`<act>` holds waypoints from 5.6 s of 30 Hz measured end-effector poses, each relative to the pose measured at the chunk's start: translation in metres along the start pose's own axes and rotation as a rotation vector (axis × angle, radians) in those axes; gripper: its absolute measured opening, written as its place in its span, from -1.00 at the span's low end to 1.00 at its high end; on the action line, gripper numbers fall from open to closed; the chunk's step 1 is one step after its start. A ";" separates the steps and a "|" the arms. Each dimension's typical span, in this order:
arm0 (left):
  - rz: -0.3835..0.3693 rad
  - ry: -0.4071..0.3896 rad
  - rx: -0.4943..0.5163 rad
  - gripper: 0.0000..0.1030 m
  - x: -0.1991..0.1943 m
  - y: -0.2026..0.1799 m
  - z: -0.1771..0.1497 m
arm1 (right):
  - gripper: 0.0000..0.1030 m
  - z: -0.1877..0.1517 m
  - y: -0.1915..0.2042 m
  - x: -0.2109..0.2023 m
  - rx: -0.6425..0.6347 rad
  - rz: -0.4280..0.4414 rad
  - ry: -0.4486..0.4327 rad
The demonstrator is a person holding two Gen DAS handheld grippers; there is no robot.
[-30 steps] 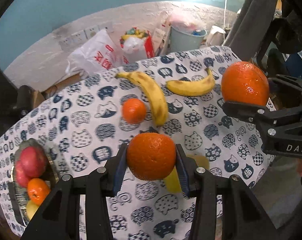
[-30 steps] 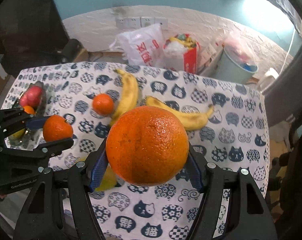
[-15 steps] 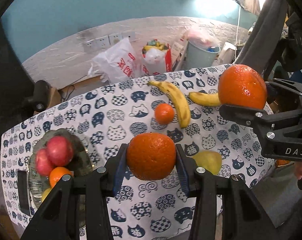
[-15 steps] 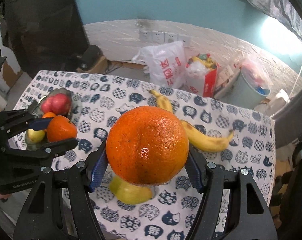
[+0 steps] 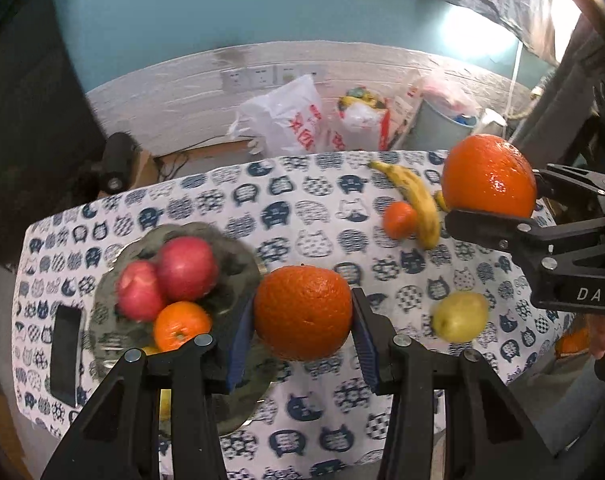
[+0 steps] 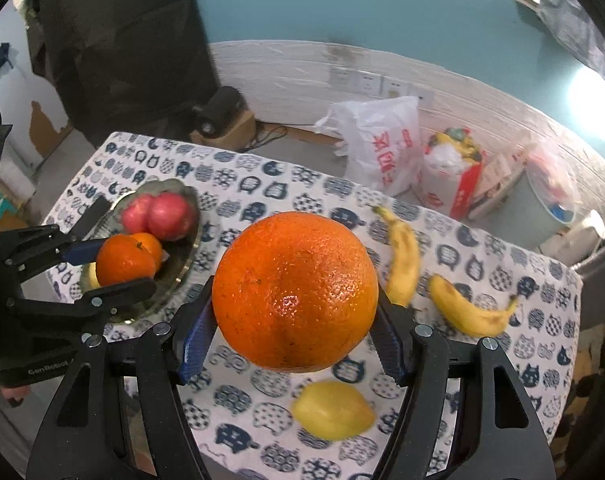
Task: Organize fruits
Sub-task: 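Lower the small orange onto the plate and open the left gripper while the right holds the large orange, then lower the large orange onto the plate and open the right gripper, then move both grippers back toward the remaining fruit on the cloth, then grasp the yellow-green pear with the right gripper while the left grasps a small orange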
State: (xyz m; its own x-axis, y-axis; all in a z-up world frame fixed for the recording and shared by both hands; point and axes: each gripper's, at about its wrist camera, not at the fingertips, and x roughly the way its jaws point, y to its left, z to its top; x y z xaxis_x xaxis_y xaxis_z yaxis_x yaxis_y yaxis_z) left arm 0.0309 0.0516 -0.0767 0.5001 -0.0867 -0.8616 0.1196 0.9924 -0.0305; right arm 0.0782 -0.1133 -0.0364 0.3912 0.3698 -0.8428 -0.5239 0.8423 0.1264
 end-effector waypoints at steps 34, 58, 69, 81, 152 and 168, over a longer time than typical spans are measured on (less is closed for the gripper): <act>0.073 0.121 -0.332 -0.10 0.040 0.163 -0.046 | 0.35 0.028 0.116 0.117 -0.164 0.126 0.124; 0.068 0.195 -0.392 0.18 0.059 0.183 -0.061 | 0.35 0.013 0.141 0.163 -0.240 0.108 0.233; 0.065 0.192 -0.378 0.19 0.052 0.176 -0.061 | 0.44 0.018 0.132 0.151 -0.223 0.068 0.183; 0.088 0.156 -0.311 0.32 0.031 0.156 -0.058 | 0.44 0.022 0.126 0.128 -0.213 0.066 0.137; -0.031 0.270 0.151 0.50 0.071 -0.060 -0.042 | 0.66 -0.120 -0.044 0.079 -0.084 -0.005 0.325; -0.044 0.293 0.128 0.50 0.087 -0.062 -0.035 | 0.55 -0.124 -0.043 0.087 -0.105 -0.003 0.342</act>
State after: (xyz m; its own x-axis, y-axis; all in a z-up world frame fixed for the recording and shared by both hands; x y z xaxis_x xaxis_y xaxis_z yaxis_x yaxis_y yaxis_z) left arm 0.0373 -0.0149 -0.1677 0.2261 -0.0820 -0.9706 0.2517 0.9675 -0.0231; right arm 0.0406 -0.1658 -0.1797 0.1262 0.1994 -0.9718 -0.6050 0.7918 0.0839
